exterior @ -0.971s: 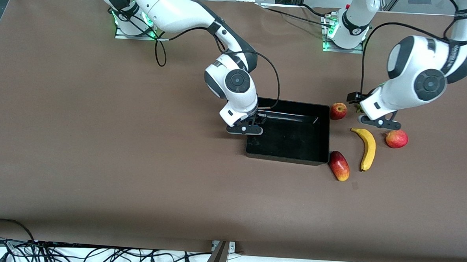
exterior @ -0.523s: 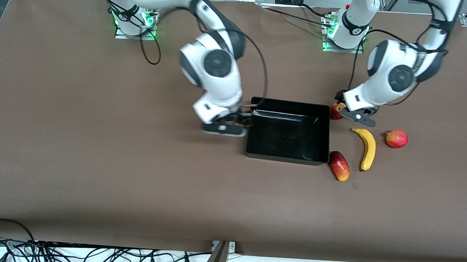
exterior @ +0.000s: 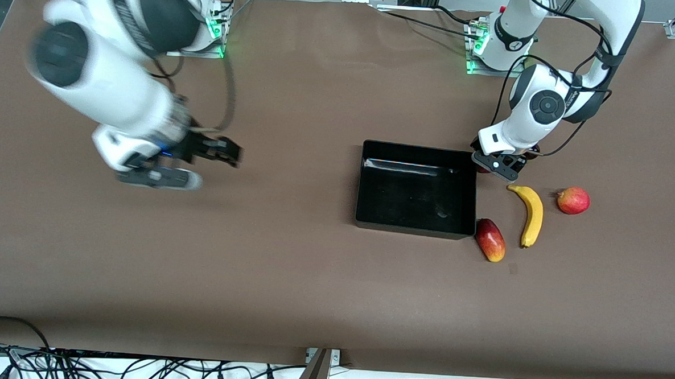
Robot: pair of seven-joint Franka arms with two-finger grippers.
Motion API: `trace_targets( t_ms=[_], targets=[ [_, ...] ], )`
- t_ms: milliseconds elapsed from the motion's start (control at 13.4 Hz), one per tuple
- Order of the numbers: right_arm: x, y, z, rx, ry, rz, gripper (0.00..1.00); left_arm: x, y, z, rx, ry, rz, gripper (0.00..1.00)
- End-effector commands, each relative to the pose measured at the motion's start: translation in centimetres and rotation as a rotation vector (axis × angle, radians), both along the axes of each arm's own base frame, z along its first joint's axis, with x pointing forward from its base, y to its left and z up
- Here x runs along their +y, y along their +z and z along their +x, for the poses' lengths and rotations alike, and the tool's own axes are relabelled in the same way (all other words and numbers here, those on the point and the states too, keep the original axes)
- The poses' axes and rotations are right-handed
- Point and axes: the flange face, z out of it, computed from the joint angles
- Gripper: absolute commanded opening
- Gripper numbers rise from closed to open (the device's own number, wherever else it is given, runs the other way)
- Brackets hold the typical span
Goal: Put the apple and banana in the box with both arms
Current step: 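Grasp the red apple with the left gripper while the right gripper withdraws, then lower the red apple into the box and open the left gripper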
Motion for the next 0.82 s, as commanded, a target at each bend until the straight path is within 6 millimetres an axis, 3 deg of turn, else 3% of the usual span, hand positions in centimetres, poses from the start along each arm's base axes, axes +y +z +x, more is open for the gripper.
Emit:
trace_targets(
  t_ms=[0, 75, 149, 224, 374, 598, 672, 747],
  targets=[
    [-6.2, 1.2, -5.6, 0.015, 0.057, 0.009, 1.0, 0.2, -0.1, 0.3, -0.008, -0.029, 0.002, 0.48],
    [-8.2, 1.6, -6.6, 0.011, 0.068, 0.008, 1.0, 0.2, -0.1, 0.3, -0.008, -0.029, 0.002, 0.23],
    [-9.4, 1.6, -7.7, 0.008, 0.062, -0.01, 1.0, 0.6, 0.0, 0.3, -0.006, -0.017, 0.005, 0.09],
    [-10.0, 1.5, -8.4, -0.002, 0.068, -0.048, 1.0, 1.3, 0.5, 0.5, -0.008, 0.001, 0.009, 0.03],
    [-11.0, 1.4, -8.3, -0.01, 0.087, -0.087, 1.0, 1.6, 3.5, 1.0, 0.014, 0.011, 0.041, 0.04],
    [-14.7, 1.5, -7.6, -0.015, 0.108, -0.088, 1.0, 1.3, 10.3, 4.0, 0.046, 0.025, 0.082, 0.07],
    [-14.8, 1.8, -7.6, -0.016, 0.108, -0.086, 1.0, 0.6, 13.2, 5.7, 0.073, 0.037, 0.091, 0.07],
    [-14.8, 1.9, -7.4, -0.019, 0.106, -0.083, 1.0, -1.4, 16.0, 7.1, 0.098, 0.048, 0.106, 0.06]
  ],
)
